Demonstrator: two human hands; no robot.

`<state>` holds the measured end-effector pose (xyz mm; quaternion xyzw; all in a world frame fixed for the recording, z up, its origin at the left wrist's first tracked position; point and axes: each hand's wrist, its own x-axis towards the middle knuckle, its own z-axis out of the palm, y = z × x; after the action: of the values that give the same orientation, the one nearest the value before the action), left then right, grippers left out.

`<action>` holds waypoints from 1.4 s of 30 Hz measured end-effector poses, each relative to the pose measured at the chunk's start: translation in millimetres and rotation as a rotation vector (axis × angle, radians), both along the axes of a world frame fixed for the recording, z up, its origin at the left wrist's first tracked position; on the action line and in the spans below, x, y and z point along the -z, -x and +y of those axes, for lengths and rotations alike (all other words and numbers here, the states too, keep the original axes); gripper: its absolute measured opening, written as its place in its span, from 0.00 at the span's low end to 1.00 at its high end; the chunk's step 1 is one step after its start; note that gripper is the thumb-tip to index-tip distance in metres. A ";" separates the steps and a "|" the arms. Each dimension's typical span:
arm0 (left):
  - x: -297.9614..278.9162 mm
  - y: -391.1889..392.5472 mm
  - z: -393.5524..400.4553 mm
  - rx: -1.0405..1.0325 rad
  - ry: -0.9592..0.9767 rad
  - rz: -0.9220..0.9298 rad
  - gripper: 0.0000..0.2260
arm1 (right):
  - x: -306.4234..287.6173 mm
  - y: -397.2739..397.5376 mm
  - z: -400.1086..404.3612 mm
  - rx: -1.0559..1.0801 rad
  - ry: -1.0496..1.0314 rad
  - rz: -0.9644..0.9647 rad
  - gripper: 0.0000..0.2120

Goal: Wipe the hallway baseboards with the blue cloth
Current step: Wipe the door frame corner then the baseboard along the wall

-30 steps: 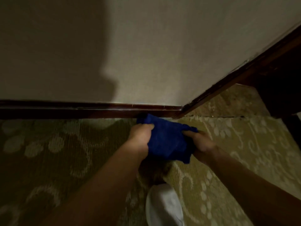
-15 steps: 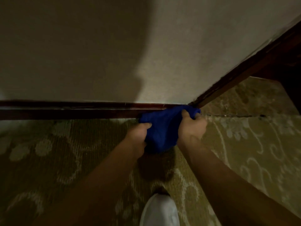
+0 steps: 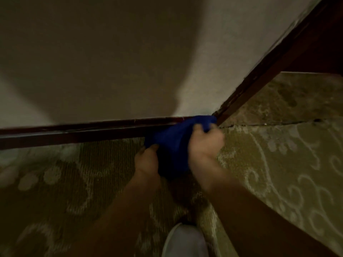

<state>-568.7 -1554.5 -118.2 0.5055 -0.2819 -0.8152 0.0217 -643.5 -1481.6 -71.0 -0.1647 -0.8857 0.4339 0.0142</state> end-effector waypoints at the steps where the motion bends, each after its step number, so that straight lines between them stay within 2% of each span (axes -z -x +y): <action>1: 2.2 0.0 -1.5 0.068 -0.004 0.028 0.20 | -1.8 8.0 6.3 0.101 0.035 -0.034 0.09; 3: 2.7 -1.4 -2.7 0.143 -0.016 0.079 0.19 | -3.6 13.3 10.6 0.128 0.022 -0.059 0.08; 6: 12.9 -7.8 -5.0 0.083 -0.042 0.106 0.21 | -0.2 6.2 1.0 0.016 -0.049 -0.001 0.10; 11: 24.1 -14.7 -2.5 -0.010 -0.064 0.158 0.16 | 9.9 -15.4 -2.1 -0.293 -0.201 0.199 0.08; 14: 23.9 -14.0 -1.4 -0.028 -0.070 0.188 0.14 | 9.6 -22.5 -6.9 -0.477 -0.235 0.215 0.07; 15: 23.5 -14.3 -1.7 -0.033 -0.086 0.197 0.15 | 9.2 -18.8 -5.0 -0.436 -0.199 0.192 0.08; 18: 25.6 -14.9 -3.7 -0.007 -0.081 0.217 0.13 | 4.6 4.3 8.8 -0.032 -0.002 0.008 0.12; 19: 25.4 -15.6 -3.3 0.010 -0.060 0.211 0.11 | 5.1 10.4 14.0 0.031 -0.004 -0.023 0.11; 22: 22.2 -14.6 -0.3 0.038 -0.050 0.216 0.11 | 10.0 7.9 18.7 -0.170 -0.247 0.049 0.10; 24: 22.0 -16.5 -1.7 0.027 -0.053 0.223 0.13 | 15.7 -1.1 13.1 -0.275 -0.322 0.124 0.12; 29: 24.7 -14.4 0.1 -0.002 -0.047 0.190 0.10 | 22.3 0.5 6.9 -0.086 -0.134 0.203 0.11; 34: 15.8 -17.3 -0.5 -0.018 -0.063 0.197 0.08 | 13.6 -5.1 -2.5 -0.155 -0.235 0.268 0.09; 36: 12.9 -18.3 0.5 -0.058 -0.067 0.195 0.09 | 13.6 -21.1 -17.4 -0.247 -0.311 0.343 0.06; 38: 11.6 -18.6 1.2 -0.087 -0.060 0.196 0.12 | 14.7 -38.8 -32.8 -0.448 -0.391 0.422 0.03; 40: 11.2 -20.2 0.7 -0.083 -0.044 0.181 0.12 | 14.9 -45.0 -39.6 -0.653 -0.432 0.417 0.03; 42: 11.8 -19.7 0.2 -0.081 -0.053 0.173 0.13 | 15.2 -37.9 -32.7 -0.757 -0.472 0.452 0.04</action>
<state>-548.9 -1554.3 -130.0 0.4447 -0.2367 -0.8613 0.0653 -605.7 -1514.2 -86.3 0.2739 -0.9322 0.2212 0.0841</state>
